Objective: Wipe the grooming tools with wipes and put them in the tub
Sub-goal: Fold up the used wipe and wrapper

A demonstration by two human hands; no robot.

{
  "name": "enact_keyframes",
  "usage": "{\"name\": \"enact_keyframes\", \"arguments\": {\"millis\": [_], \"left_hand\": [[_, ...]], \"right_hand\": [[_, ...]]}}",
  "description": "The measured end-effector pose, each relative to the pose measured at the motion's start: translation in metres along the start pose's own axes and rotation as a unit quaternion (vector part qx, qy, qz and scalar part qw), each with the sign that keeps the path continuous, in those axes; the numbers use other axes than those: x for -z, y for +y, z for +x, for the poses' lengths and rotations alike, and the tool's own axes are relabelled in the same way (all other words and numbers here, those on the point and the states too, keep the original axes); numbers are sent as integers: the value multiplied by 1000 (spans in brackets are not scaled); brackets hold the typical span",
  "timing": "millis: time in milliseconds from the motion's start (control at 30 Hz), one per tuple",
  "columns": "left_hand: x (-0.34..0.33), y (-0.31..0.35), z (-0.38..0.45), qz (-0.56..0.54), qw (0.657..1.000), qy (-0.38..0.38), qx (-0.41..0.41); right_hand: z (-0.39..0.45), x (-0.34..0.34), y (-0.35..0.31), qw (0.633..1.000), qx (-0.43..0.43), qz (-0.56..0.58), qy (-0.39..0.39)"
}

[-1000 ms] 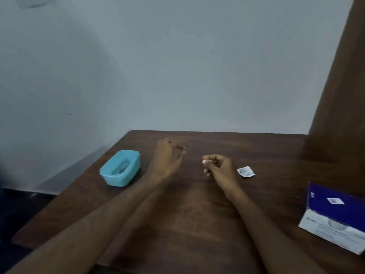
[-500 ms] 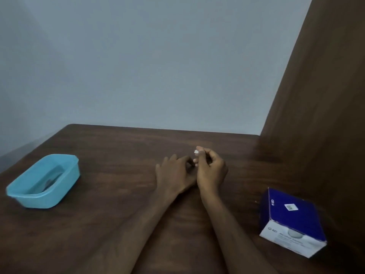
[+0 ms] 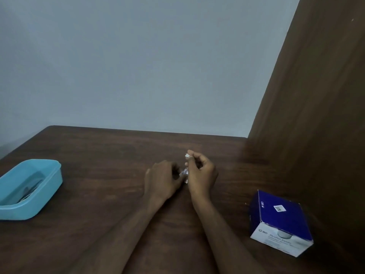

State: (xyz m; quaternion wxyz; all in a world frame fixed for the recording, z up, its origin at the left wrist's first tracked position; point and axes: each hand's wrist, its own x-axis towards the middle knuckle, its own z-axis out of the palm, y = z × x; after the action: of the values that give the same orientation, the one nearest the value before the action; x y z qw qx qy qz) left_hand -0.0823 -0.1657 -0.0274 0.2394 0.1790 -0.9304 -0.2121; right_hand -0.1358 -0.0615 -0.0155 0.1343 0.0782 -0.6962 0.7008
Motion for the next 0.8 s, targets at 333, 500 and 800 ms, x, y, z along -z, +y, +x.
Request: {"name": "enact_keyframes", "arguments": {"millis": [333,500,800], "left_hand": [[45,-57,-4,-11,996,47,78],[69,-90,-9,-118,992,30,22],[69,-91,-9,-215,976,-21,-24]], "right_hand": [[-9,-3,-3,993,46,-68,-84],[-10,-13,7,989,32,-50,-135],[-13,-21,13,972,57,-72,-217]]}}
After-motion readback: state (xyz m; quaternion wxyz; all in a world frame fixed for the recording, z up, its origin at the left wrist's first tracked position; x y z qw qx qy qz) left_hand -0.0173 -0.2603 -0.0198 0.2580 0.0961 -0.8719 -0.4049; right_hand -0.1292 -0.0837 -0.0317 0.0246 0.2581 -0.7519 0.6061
